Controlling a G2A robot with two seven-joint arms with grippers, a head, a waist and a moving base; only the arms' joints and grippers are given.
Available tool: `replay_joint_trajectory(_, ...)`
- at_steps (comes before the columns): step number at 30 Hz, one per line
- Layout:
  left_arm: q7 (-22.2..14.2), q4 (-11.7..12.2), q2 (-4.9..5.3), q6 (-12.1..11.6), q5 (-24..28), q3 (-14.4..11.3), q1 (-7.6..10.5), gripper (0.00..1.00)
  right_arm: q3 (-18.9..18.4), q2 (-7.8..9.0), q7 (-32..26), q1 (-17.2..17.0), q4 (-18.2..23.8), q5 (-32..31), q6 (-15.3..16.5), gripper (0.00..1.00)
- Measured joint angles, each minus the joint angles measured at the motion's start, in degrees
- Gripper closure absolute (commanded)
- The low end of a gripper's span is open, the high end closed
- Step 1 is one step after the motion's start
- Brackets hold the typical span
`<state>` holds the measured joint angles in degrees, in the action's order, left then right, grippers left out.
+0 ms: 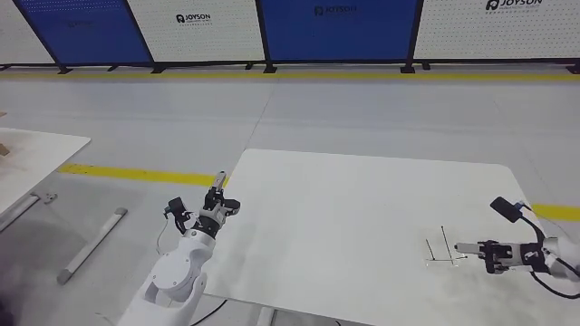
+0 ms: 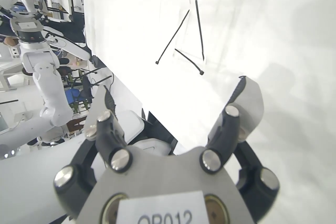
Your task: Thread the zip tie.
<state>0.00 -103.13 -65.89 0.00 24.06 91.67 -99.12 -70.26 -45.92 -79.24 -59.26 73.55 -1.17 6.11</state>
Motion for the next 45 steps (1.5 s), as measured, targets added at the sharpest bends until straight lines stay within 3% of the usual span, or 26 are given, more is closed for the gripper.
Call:
replay_joint_trajectory(11, 0.00, 0.00, 0.00, 0.00, 0.00, 0.00, 0.00, 0.00, 0.79, 0.02, -0.39, 0.46, -0.33, 0.66, 0.08, 0.00)
replay_joint_trajectory(18, 0.00, 0.00, 0.00, 0.00, 0.00, 0.00, 0.00, 0.00, 2.22, -0.50, 1.43, 1.34, -1.79, 1.38, -2.96, 0.00)
replay_joint_trajectory(30, 0.00, 0.00, 0.00, 0.00, 0.00, 0.00, 0.00, 0.00, 2.20, -0.53, 2.63, 0.97, -1.58, 1.68, -3.06, 0.00)
replay_joint_trajectory(32, 0.00, 0.00, 0.00, 0.00, 0.00, 0.00, 0.00, 0.00, 2.05, -0.43, 2.75, 0.96, -1.49, 1.15, -3.35, 0.05)
replay_joint_trajectory(34, 0.00, 0.00, 0.00, 0.00, 0.00, 0.00, 0.00, 0.00, 1.65, -0.25, 2.54, 0.86, -1.32, 0.77, -3.62, 0.38)
replay_joint_trajectory(36, 0.00, 0.00, 0.00, 0.00, 0.00, 0.00, 0.00, 0.00, 1.32, -0.08, 1.99, 0.81, -1.31, 0.41, -4.20, 0.41)
replay_joint_trajectory(37, 0.00, 0.00, 0.00, 0.00, 0.00, 0.00, 0.00, 0.00, 1.24, 0.01, 1.68, 0.91, -1.40, 0.04, -4.89, 0.53)
replay_joint_trajectory(45, 0.00, 0.00, 0.00, 0.00, 0.00, 0.00, 0.00, 0.00, 3.41, -0.42, 1.64, 2.90, -3.65, -1.98, -9.01, 0.55)
